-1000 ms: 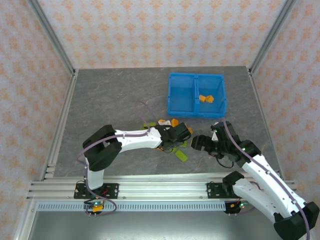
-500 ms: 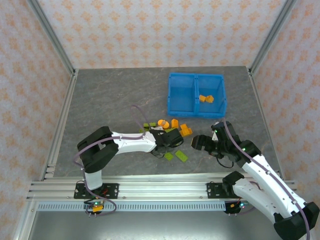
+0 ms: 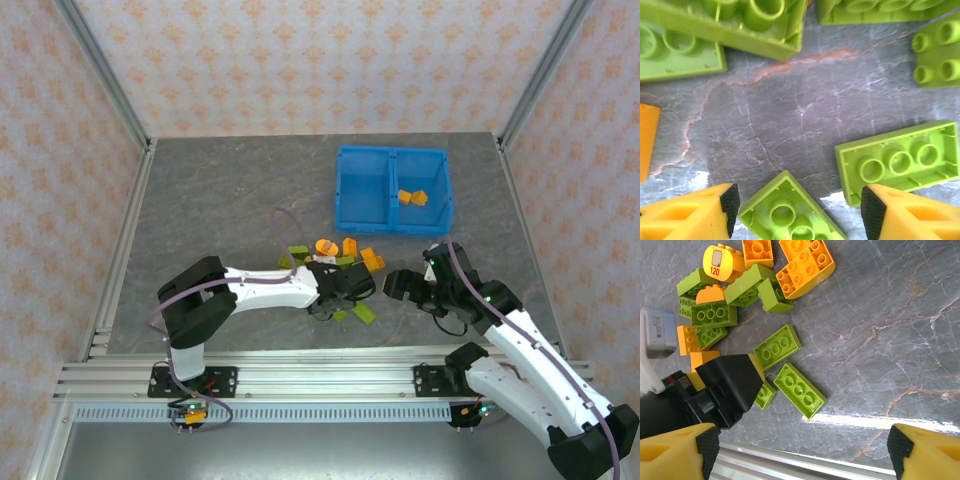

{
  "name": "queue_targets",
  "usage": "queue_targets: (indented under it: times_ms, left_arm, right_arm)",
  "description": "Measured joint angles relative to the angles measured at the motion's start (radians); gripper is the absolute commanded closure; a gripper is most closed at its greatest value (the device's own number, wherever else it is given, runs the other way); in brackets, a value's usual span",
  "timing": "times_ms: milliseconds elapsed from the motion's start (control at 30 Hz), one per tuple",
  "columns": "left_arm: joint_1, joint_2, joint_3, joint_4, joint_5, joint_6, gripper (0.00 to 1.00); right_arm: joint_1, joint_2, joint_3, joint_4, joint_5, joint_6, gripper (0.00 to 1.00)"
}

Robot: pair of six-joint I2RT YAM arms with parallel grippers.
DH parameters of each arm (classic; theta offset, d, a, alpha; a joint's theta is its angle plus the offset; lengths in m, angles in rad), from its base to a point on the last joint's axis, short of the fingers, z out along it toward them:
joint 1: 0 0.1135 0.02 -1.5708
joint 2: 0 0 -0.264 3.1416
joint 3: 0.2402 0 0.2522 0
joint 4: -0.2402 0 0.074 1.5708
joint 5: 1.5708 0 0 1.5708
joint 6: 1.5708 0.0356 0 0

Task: Sort the legos into containers by color

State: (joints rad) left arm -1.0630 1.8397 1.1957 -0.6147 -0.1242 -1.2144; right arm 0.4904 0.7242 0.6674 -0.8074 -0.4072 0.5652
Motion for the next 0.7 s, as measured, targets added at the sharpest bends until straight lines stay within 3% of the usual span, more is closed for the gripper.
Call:
queue_targets:
  times_ms: [300,567,700]
  left_arm:
    - [0.003,0.076,0.103,-0.006,-0.091,0.129,0.50]
    - [0.009,0.134,0.125,0.018,-0.078,0.164,0.72]
    - [0.010,0.134,0.125,0.021,-0.075,0.166,0.75]
  right_arm:
    - [0.000,0.000,0.000,0.000,0.015,0.000,0.11]
    - [0.000,-0.002,-0.006,-0.008,0.038,0.005,0.11]
    - [0.000,-0.002,-0.006,-0.008,0.038,0.011,0.11]
